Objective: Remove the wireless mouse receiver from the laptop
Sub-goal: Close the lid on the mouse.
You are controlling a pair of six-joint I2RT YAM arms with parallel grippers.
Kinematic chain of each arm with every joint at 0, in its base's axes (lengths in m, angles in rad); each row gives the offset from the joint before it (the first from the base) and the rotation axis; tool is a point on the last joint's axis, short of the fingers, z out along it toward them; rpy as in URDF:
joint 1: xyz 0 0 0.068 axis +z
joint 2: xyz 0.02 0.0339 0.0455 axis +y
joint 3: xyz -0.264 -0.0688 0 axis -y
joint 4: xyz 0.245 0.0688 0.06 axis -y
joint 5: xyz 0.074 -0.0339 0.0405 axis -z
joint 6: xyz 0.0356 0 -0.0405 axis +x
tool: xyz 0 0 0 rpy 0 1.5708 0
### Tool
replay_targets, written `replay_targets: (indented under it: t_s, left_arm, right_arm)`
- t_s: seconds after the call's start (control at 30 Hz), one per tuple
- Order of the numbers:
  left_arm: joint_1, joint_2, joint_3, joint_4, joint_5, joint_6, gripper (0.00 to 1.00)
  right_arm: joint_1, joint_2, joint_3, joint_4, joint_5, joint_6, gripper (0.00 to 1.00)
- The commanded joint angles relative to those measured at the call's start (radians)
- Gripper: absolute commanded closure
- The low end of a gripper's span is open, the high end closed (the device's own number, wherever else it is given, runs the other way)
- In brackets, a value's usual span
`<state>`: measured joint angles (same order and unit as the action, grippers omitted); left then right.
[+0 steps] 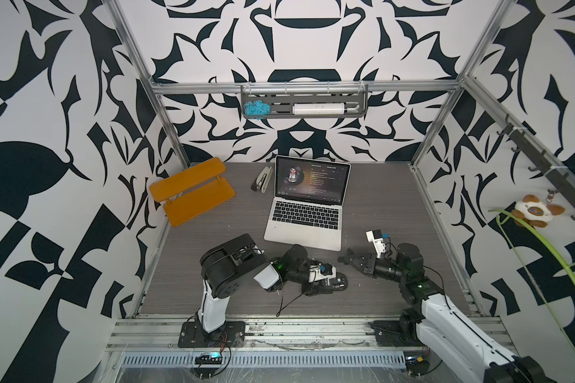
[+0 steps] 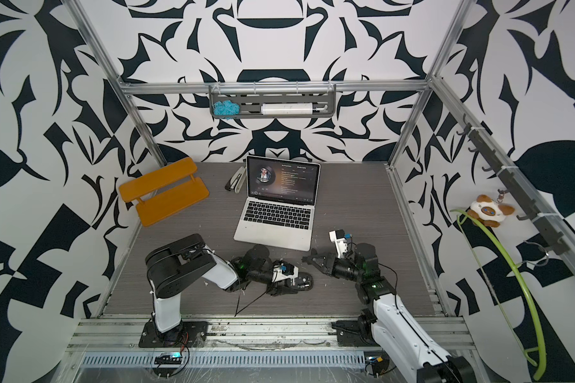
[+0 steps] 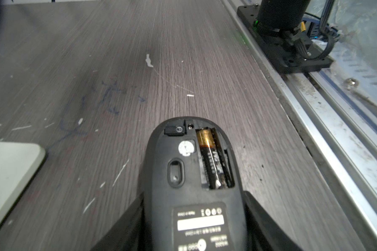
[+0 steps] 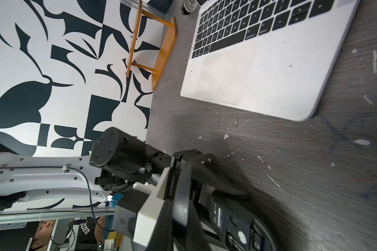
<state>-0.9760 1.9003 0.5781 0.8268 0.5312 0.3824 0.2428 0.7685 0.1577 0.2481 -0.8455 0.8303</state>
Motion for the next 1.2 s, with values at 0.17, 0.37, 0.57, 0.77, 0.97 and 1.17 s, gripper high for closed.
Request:
replay_targets:
  t_s: [0.17, 0.37, 0.57, 0.77, 0.97, 1.17]
  left_arm:
    - [0.033, -0.178, -0.094, -0.183, -0.061, -0.085, 0.52]
    - [0.040, -0.191, -0.192, -0.095, -0.084, -0.169, 0.53]
    - [0.046, -0.147, -0.219, -0.037, -0.117, -0.180, 0.54]
    - [0.068, -0.174, -0.243, -0.020, -0.145, -0.181, 0.53]
    - [0.079, -0.156, -0.249, 0.008, -0.122, -0.192, 0.53]
    - [0.080, -0.158, -0.246, -0.006, -0.116, -0.188, 0.53]
  right_arm:
    - [0.000, 0.255, 0.060, 0.224, -0.108, -0.024, 1.00]
    - [0.089, 0.376, 0.042, 0.327, -0.116, -0.050, 1.00]
    - [0.182, 0.477, 0.012, 0.458, -0.070, -0.034, 1.00]
    - [0.187, 0.481, -0.020, 0.470, -0.069, -0.038, 1.00]
    - [0.186, 0.479, -0.038, 0.420, -0.053, -0.074, 1.00]
    - [0.209, 0.536, -0.034, 0.461, -0.050, -0.072, 1.00]
